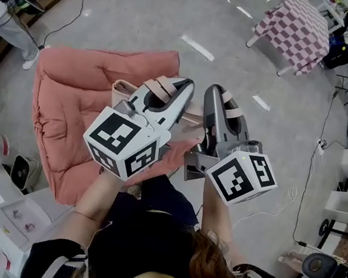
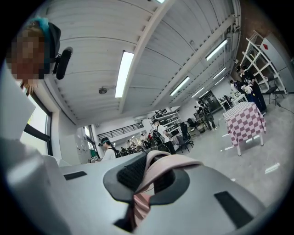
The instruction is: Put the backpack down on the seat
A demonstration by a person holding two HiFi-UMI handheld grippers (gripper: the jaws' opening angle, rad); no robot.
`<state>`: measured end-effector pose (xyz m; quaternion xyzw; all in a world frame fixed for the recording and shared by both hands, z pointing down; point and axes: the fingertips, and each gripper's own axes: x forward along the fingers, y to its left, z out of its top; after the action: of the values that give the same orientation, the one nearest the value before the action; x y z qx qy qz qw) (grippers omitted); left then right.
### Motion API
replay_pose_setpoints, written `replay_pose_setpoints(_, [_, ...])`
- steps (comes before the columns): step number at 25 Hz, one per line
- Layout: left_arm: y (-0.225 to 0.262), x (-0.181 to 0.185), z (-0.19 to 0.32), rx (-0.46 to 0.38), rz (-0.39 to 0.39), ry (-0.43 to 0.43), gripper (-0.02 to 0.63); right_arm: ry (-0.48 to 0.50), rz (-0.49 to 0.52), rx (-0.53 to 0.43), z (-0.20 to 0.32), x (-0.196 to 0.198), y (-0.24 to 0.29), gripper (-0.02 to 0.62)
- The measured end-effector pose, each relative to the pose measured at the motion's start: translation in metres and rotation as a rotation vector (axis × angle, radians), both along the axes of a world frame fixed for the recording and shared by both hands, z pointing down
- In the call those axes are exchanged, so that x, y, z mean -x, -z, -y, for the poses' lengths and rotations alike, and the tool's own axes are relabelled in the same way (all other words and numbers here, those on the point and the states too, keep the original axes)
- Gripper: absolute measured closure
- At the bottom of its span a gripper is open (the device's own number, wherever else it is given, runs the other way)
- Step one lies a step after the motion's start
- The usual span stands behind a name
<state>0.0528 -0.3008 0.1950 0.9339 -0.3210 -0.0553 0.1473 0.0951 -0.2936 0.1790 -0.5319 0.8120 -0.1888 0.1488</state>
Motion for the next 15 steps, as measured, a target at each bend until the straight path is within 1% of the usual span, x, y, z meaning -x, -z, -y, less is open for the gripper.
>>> replay_pose_setpoints(7, [-0.025,-0.024,0.039,0.078,0.005,0.012,0.588,0.023,0.015,0.055,0.039,-0.024,-0.025,0.554])
replay_pose_setpoints(15, [-0.054,-0.038,0.071,0.132,0.0,0.019,0.588,0.077,0.021,0.038,0.065,-0.035,-0.051,0.554])
